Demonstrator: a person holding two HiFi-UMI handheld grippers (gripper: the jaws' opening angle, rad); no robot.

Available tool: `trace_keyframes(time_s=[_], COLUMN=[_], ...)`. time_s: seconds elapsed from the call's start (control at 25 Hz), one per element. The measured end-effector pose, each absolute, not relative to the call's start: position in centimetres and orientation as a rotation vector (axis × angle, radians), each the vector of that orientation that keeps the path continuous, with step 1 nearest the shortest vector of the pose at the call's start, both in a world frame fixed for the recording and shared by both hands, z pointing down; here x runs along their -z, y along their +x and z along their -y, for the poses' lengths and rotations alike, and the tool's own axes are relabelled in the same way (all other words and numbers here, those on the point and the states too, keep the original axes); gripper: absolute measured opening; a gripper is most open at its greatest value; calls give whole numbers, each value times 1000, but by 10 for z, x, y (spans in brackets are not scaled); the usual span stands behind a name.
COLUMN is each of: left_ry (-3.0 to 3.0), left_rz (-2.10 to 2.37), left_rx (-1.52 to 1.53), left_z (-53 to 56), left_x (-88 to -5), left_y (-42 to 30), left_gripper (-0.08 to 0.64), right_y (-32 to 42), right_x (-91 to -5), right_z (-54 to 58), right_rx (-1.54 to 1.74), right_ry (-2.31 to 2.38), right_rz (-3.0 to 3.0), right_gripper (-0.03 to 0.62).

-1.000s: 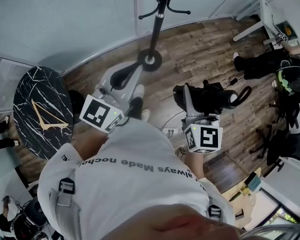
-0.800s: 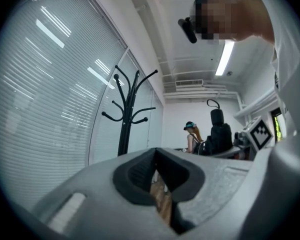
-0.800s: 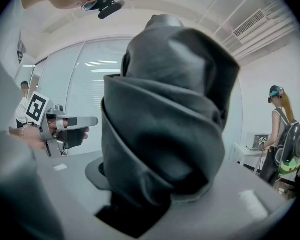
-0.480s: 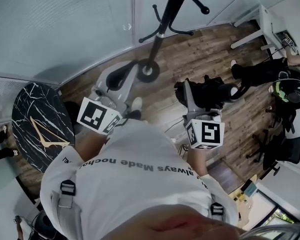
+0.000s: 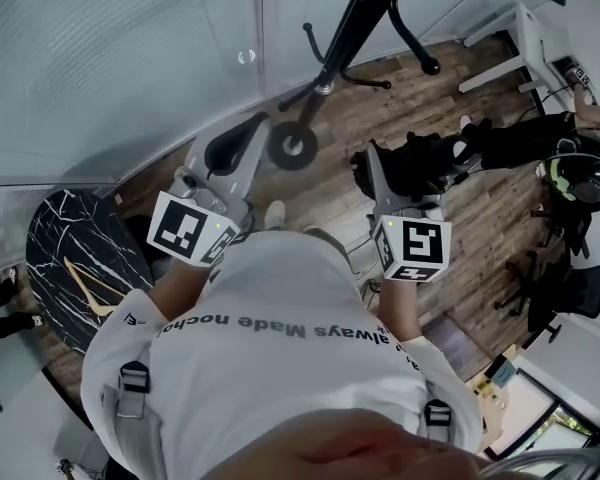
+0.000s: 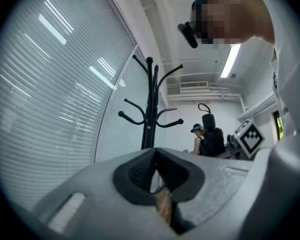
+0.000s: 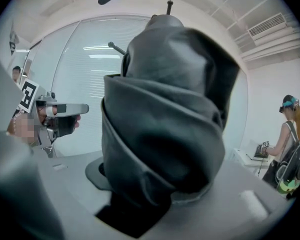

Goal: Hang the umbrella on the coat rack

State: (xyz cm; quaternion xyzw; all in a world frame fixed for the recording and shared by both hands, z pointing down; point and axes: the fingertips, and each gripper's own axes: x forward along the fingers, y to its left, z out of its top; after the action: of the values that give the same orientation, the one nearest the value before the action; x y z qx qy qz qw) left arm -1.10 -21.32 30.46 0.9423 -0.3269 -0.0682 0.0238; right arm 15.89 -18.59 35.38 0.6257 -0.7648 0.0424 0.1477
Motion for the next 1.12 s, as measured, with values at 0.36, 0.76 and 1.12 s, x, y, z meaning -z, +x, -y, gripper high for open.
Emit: trace_keyframes(time_s=[0.36, 0.76, 1.12], left_ry=[2908, 2902, 2888], left_rz=[1044, 1043, 1065], left_rx=[208, 200, 204], left_z=[237, 247, 243], left_x=[-302, -306, -307], left_y=[-17, -14, -17], left_gripper=[2, 2, 2], right_y=[166, 173, 168], right_x=[-374, -396, -413], right_z=[230, 248, 260], right_rx=[-172, -196, -201], right_ry=[1789, 1757, 1709], right_rz=[2105, 2004, 1986], right_gripper=[247, 247, 247])
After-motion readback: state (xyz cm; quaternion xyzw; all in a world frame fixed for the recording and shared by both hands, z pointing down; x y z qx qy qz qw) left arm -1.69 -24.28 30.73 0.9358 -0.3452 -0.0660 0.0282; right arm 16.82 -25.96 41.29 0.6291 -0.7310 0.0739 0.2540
